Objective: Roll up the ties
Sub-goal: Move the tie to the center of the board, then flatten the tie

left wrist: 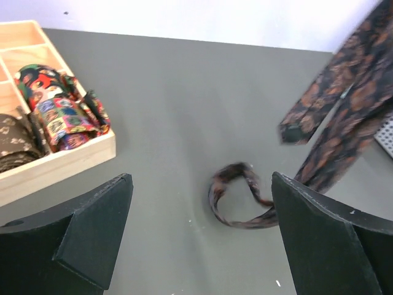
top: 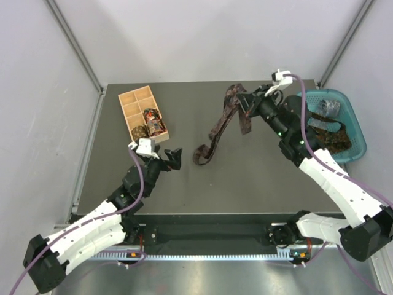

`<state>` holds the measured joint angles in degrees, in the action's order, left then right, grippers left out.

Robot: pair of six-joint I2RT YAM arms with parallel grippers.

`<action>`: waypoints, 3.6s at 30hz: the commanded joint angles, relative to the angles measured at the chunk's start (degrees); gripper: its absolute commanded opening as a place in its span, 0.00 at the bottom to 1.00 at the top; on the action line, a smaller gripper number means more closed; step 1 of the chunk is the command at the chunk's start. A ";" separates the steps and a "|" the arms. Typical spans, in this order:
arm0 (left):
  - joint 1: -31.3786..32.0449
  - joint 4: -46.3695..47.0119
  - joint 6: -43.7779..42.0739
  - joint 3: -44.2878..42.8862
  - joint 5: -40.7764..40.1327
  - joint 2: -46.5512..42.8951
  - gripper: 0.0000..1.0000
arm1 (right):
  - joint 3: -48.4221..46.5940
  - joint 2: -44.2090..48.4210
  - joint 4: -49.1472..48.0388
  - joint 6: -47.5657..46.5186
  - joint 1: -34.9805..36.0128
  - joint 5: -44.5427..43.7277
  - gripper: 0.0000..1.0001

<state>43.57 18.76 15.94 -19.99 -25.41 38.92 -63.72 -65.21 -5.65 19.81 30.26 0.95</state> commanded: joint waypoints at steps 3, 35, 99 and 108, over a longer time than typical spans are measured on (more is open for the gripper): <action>0.20 -0.66 0.67 -1.81 0.52 6.32 0.99 | -2.12 -2.63 -0.49 3.37 -9.59 17.63 0.00; -6.48 -21.84 9.10 -36.88 12.05 61.01 0.63 | 3.78 -14.95 -10.61 2.68 -20.68 28.23 0.01; -11.23 -38.88 21.40 -13.23 -20.46 -14.74 0.08 | 12.32 -25.83 26.65 36.35 5.17 -39.97 0.61; -11.23 -49.25 27.38 -18.50 -29.69 -15.10 0.70 | 2.38 -37.69 31.84 33.63 2.26 -39.10 0.56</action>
<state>32.34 -26.55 40.60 -34.59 -49.93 23.77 -57.63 -99.59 22.74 54.98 33.89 -36.40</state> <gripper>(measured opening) 0.691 0.575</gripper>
